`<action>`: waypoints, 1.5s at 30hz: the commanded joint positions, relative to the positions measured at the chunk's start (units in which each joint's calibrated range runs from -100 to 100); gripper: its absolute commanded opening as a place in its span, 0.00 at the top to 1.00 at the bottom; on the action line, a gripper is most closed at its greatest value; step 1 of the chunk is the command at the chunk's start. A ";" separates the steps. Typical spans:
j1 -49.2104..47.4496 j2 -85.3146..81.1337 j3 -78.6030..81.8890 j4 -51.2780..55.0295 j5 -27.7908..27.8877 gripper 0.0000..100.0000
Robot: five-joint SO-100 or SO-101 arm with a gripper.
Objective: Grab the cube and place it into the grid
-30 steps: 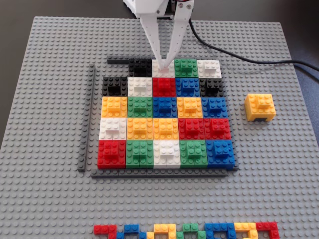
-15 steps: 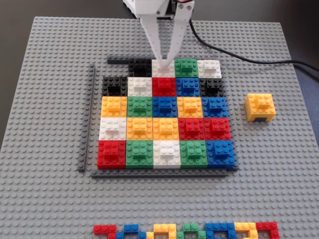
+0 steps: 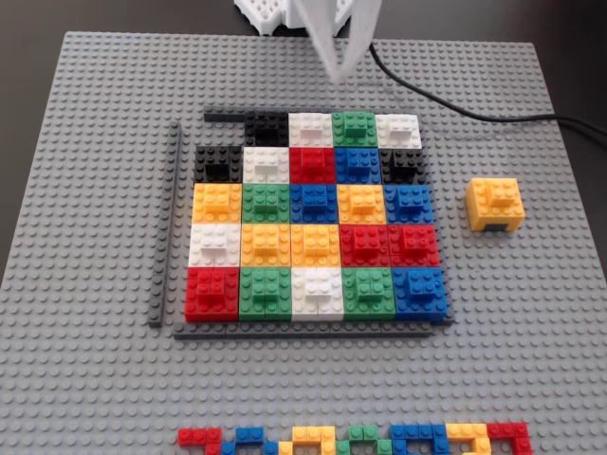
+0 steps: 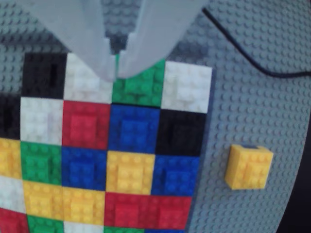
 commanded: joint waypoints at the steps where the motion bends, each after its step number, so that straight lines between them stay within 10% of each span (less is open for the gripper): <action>1: -2.83 9.46 -16.89 5.01 -2.74 1.00; 36: -19.55 80.74 -76.43 6.86 -13.97 0.99; 45: -19.25 91.83 -81.69 5.84 -14.46 0.86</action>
